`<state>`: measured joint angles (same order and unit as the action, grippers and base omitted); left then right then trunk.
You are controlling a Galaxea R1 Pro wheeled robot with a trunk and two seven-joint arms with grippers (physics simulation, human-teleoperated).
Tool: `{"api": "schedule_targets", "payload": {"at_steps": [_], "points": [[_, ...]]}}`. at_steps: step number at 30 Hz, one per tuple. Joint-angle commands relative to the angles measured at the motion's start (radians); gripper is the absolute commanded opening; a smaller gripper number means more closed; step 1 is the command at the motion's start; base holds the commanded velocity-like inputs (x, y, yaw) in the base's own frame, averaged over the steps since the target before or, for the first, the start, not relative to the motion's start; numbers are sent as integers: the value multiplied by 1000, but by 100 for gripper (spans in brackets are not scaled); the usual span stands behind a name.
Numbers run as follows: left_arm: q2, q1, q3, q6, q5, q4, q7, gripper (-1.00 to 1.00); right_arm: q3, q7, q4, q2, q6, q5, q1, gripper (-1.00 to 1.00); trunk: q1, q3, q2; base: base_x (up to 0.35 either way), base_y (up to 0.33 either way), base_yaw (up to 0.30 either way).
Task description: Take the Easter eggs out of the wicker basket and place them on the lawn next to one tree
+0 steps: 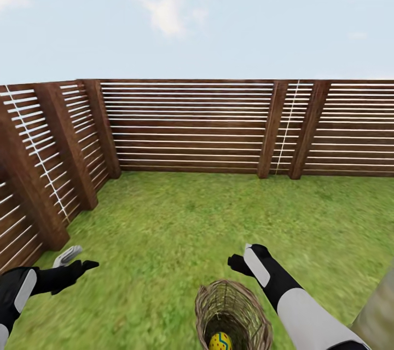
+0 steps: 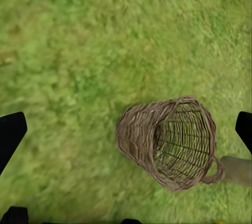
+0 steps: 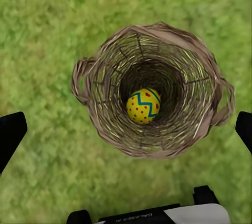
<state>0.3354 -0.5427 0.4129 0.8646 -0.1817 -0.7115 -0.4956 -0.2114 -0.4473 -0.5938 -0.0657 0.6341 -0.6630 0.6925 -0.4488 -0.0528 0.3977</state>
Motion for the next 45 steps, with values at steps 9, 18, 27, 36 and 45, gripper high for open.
{"api": "schedule_targets", "payload": {"at_steps": [9,18,27,36,45], "points": [[2,-2,3,7,-3,-2,-5,100,-5,-10,0,-1,3,-10,1,100,-1,-2,2,55,0,0],[2,-1,4,7,-4,-2,-8,100,-50,-14,10,-6,9,-7,2,100,-28,-24,51,1,0,0],[3,-2,6,22,-6,-3,-6,100,-83,-21,12,-18,36,-6,2,100,-62,-53,114,0,0,0],[-1,-2,10,112,-13,-43,-7,100,-85,-19,12,-20,42,-6,2,100,-97,-81,177,0,0,0],[-2,-2,10,120,-15,-48,-8,100,-85,-19,12,-20,57,-6,2,100,-131,-109,240,0,0,0]]}}
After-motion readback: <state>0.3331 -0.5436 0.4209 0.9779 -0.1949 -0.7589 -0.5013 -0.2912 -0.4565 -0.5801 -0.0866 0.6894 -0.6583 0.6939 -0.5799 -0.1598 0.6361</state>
